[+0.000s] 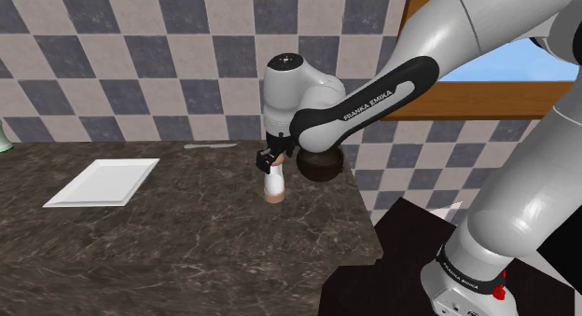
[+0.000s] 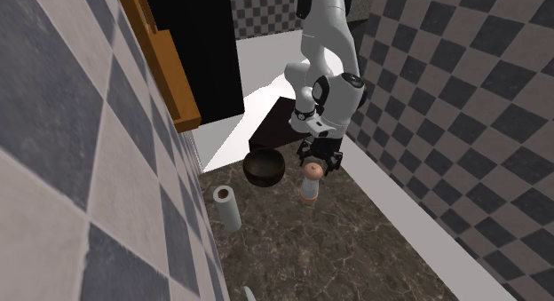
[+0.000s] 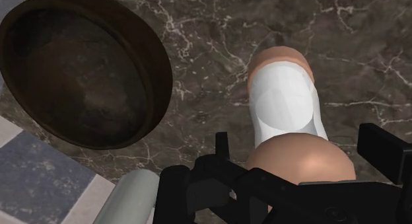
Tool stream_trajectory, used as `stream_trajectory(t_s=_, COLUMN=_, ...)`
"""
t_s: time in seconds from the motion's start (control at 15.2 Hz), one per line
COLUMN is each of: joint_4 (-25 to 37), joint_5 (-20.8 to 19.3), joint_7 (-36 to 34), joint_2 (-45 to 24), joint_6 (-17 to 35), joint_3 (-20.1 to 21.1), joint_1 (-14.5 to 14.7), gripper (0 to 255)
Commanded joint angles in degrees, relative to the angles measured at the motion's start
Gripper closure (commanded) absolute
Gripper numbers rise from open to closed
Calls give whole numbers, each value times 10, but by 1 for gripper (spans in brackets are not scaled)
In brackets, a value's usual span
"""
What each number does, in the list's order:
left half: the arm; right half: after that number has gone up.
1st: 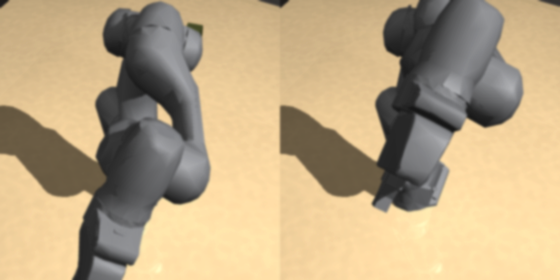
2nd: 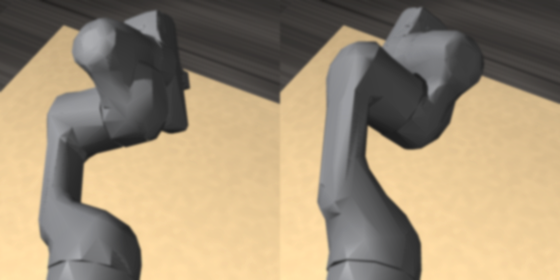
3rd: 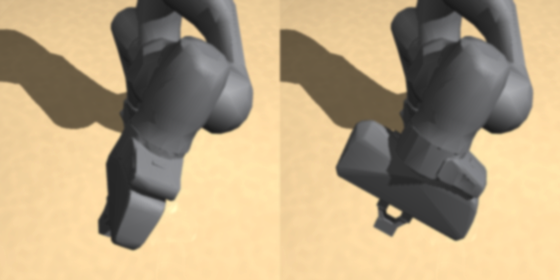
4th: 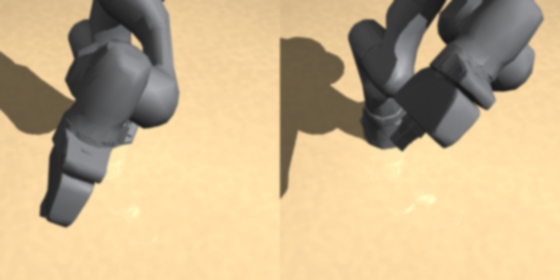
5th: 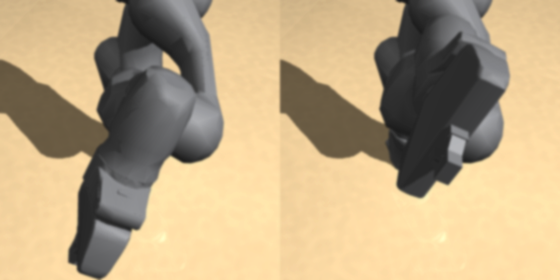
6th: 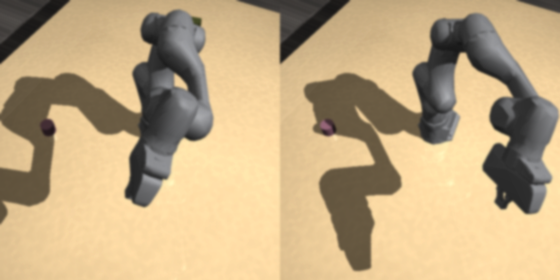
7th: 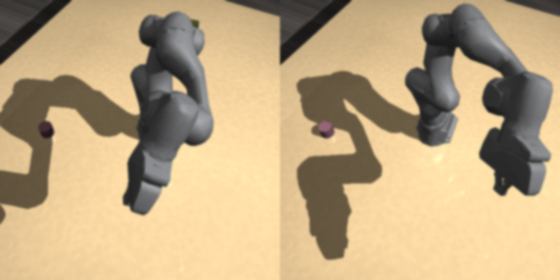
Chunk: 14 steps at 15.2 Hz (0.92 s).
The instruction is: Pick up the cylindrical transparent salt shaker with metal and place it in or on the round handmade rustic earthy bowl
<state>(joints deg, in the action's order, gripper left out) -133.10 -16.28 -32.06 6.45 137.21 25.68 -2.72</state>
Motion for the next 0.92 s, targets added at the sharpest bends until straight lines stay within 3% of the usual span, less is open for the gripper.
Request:
stream_trajectory(t_s=0.0, joint_4=0, joint_5=-1, joint_7=0, joint_2=-1, joint_6=0, joint_3=0, joint_1=0, gripper=0)
stream_trajectory(t_s=0.2, joint_4=0, joint_5=-1, joint_7=0, joint_2=-1, joint_6=0, joint_3=0, joint_1=0, gripper=0)
stream_trajectory(t_s=0.26, joint_4=0, joint_5=-1, joint_7=0, joint_2=-1, joint_6=0, joint_3=0, joint_1=0, gripper=255)
stream_trajectory(t_s=0.86, joint_4=0, joint_5=-1, joint_7=0, joint_2=-1, joint_6=0, joint_3=0, joint_1=0, gripper=255)
